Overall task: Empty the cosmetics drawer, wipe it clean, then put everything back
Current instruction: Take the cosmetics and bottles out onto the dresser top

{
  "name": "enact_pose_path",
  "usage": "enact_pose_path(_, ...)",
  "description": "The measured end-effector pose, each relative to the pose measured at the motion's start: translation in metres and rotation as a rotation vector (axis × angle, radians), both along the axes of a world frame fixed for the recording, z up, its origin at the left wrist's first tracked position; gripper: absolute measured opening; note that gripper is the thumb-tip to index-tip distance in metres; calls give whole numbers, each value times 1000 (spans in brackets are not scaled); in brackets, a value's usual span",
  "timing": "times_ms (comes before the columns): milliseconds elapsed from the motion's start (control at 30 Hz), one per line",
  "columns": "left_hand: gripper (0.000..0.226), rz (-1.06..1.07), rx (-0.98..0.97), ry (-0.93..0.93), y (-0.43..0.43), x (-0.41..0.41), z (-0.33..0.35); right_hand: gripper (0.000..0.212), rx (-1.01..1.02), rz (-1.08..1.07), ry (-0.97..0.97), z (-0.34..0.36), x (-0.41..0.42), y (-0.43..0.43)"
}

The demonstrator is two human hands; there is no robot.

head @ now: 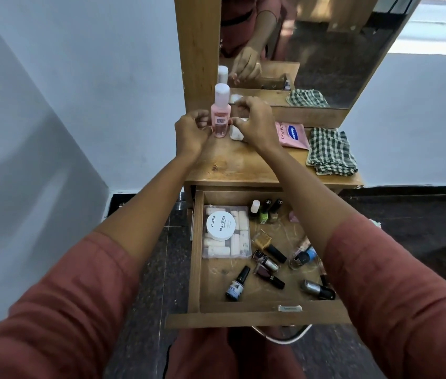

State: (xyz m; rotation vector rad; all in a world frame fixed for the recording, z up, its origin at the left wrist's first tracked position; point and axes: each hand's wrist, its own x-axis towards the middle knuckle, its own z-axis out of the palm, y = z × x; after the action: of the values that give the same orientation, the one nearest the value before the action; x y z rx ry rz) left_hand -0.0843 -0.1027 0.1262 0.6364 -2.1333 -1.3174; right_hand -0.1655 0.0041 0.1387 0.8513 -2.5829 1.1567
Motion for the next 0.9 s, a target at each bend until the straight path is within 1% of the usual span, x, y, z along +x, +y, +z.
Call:
enact_pose_path(133, 31, -29, 6, 18, 19, 17, -3, 20, -63, 28, -13, 3, 20, 17)
enact_pose_path(233, 31, -55, 2, 13, 38, 30, -7, 16, -48, 33, -36, 0, 38, 31)
enact_pose_path(367, 26, -110, 29, 15, 64, 54, -17, 14, -35, 56, -97, -13, 64, 56)
enact_pose_path(433, 25, -140, 22, -13, 77, 69, -24, 14, -15, 52, -143, -23, 79, 71)
enact_pose_path(533, 26, -199, 3, -87, 95, 88, -37, 16, 52, 52, -192, -41, 99, 92)
enact_pose_path(633, 24, -292, -71, -221, 109, 105, -52, 16, 153, 40, -247, -58, 116, 114)
enact_pose_path(700, 22, -355, -83, -312, 116, 112, -65, 18, 224, 46, -275, -70, 125, 127)
enact_pose_path(800, 21, -393, -109, -443, 126, 123, -81, 19, 329, 51, -310, -85, 137, 144)
enact_pose_path(900, 21, -417, -129, -526, 132, 133, -94, 20, 419, 54, -345, -95, 146, 157)
